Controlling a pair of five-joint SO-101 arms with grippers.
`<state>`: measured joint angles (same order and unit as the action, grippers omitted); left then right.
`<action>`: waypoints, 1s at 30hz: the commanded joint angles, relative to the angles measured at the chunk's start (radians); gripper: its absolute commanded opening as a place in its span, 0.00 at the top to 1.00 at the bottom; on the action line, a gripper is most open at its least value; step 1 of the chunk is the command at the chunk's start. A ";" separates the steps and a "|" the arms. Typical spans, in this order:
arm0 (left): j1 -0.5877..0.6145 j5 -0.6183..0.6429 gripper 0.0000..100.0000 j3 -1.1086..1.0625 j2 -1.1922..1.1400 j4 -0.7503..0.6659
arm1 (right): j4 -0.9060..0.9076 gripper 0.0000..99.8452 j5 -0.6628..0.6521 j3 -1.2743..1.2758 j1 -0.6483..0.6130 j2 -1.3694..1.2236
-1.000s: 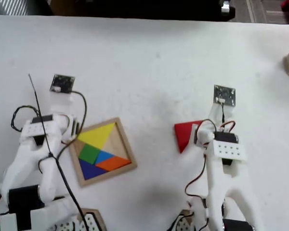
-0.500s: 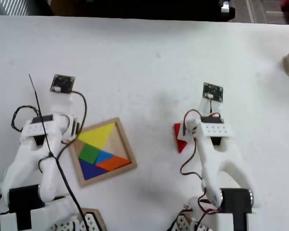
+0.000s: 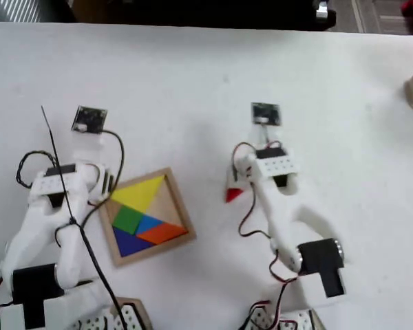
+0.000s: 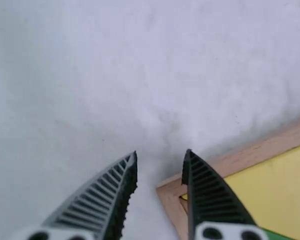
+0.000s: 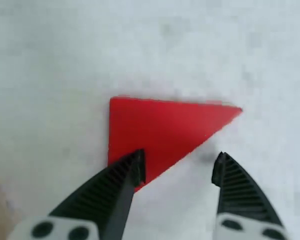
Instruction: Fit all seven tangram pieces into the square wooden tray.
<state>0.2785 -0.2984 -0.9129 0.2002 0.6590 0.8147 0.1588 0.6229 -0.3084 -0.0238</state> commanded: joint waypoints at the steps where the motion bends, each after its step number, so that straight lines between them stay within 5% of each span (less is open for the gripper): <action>1: 0.012 0.005 0.83 0.044 0.002 -0.002 | 0.001 0.77 -0.106 -0.041 -0.099 -0.013; 11: 0.012 0.005 0.83 0.044 0.002 -0.002 | 0.101 0.77 -0.157 0.026 -0.070 0.143; 20: -0.008 0.005 0.83 0.048 0.002 -0.002 | 0.108 0.84 -0.161 0.157 0.311 0.349; 24: -0.101 0.006 0.83 0.049 0.010 0.008 | 0.102 0.94 -0.164 0.212 0.414 0.383; 30: -0.358 0.008 0.83 0.098 0.010 0.124 | 0.102 0.82 -0.164 0.218 0.558 0.380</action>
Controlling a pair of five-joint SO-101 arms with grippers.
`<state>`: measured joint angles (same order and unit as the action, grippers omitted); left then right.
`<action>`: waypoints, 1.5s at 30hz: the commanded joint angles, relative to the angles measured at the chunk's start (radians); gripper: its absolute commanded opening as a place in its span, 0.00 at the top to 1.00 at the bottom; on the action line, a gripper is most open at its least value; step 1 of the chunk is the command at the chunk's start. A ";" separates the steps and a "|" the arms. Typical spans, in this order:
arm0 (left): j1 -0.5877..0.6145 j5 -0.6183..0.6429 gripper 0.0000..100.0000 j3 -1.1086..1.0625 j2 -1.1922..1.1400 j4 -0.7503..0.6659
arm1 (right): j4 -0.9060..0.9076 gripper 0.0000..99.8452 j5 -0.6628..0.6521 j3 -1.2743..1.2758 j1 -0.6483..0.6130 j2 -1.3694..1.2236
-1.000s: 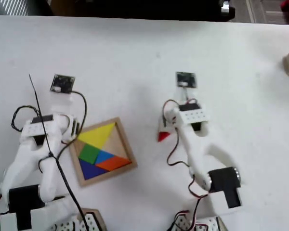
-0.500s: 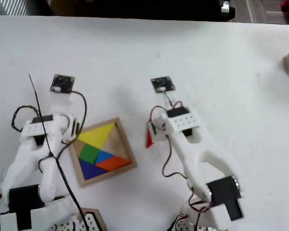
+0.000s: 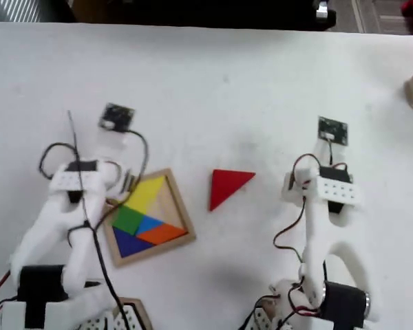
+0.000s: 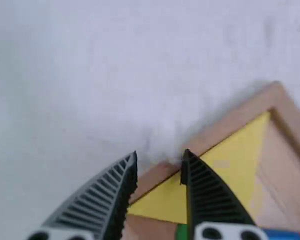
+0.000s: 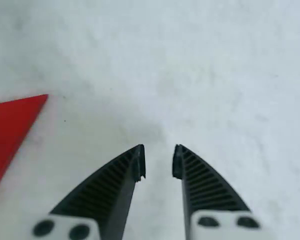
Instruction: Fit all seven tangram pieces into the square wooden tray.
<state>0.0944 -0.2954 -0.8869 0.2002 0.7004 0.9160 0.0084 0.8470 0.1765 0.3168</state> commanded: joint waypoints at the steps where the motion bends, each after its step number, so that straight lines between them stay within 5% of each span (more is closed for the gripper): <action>1: -0.216 0.006 0.83 0.095 0.010 0.112 | 0.001 0.81 -0.014 -0.006 0.097 0.039; 9: -0.489 0.009 0.66 0.411 0.001 0.371 | -0.088 0.81 -0.058 -0.035 0.177 -0.076; 16: -0.619 -0.121 0.65 0.508 -0.048 0.354 | -0.071 0.81 -0.077 -0.133 0.180 -0.211; 25: -0.562 -0.124 0.64 0.750 -0.440 0.327 | -0.036 0.81 -0.080 -0.187 0.171 -0.265; 45: -0.515 -0.110 0.65 1.065 -0.754 0.324 | -0.036 0.81 -0.123 -0.186 0.145 -0.272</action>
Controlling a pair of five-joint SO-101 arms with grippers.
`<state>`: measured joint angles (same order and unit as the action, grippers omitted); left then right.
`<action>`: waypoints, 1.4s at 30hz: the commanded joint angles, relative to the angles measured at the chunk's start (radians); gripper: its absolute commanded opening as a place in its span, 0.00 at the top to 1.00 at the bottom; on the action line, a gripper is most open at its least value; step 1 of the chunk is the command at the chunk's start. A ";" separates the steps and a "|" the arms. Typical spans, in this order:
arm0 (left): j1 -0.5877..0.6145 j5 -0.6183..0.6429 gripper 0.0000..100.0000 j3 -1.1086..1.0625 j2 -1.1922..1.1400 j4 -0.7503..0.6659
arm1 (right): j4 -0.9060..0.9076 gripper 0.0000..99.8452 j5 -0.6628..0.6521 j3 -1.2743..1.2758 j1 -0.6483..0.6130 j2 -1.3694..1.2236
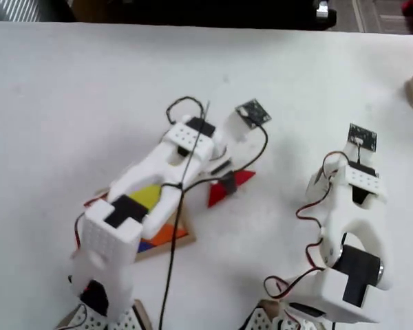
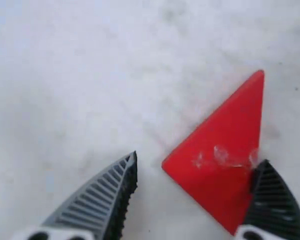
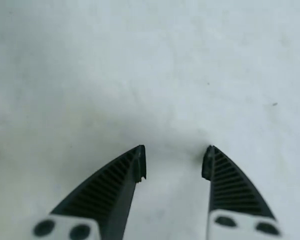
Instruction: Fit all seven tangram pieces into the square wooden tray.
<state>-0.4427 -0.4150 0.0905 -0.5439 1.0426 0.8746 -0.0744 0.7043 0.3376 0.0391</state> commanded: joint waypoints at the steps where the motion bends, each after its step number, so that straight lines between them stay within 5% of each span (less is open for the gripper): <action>1: 0.022 0.009 0.65 0.091 -0.016 -0.017 | 0.005 0.81 -0.040 -0.043 -0.016 0.005; 25: -0.041 -0.063 0.65 0.089 -0.033 0.143 | 0.005 0.81 -0.044 -0.043 -0.012 0.005; 42: -0.038 -0.069 0.65 0.089 -0.031 0.087 | 0.005 0.81 -0.044 -0.043 -0.015 0.004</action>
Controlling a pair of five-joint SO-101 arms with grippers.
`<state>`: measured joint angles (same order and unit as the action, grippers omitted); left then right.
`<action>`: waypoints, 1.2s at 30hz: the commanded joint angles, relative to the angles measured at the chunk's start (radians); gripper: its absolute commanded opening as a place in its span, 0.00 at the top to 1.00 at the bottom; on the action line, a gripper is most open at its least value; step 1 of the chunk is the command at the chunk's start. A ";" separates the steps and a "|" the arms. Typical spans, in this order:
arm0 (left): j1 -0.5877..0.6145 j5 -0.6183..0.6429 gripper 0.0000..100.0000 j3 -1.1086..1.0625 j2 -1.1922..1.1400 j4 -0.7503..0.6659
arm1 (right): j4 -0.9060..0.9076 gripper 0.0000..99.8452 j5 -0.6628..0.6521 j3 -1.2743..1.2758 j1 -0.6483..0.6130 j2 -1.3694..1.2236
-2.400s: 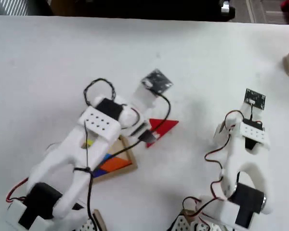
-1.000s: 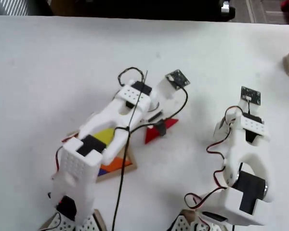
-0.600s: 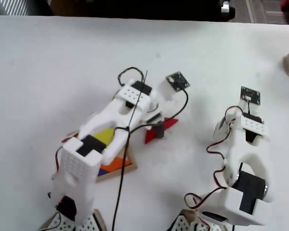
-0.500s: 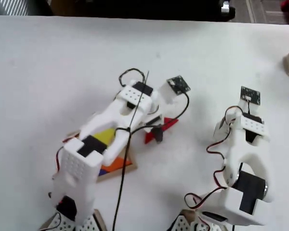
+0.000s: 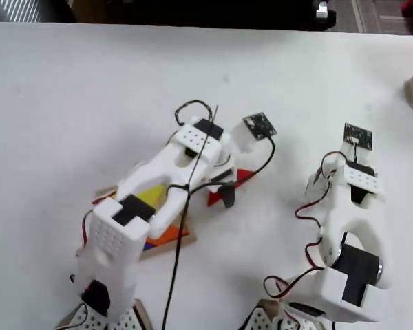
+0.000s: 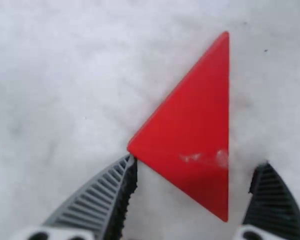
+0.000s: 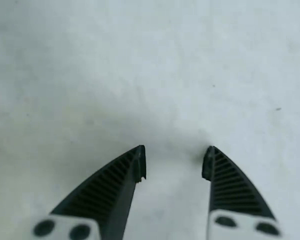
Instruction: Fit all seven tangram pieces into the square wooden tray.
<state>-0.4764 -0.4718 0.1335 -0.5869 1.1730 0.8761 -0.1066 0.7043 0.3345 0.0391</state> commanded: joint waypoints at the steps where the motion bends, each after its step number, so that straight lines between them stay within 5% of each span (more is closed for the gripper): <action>1: -0.002 -0.012 0.65 0.046 0.012 -0.049 | 0.004 0.81 -0.012 -0.043 -0.012 0.004; 18: -0.004 -0.276 0.65 0.055 0.012 -0.084 | -0.002 0.81 -0.012 -0.043 -0.028 0.004; 36: 0.022 -0.244 0.64 0.081 0.042 -0.144 | -0.004 0.81 -0.014 -0.043 -0.041 0.004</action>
<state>-0.4611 -0.7004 0.1642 -0.5808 1.0487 0.8761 -0.1066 0.7043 0.3084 0.0391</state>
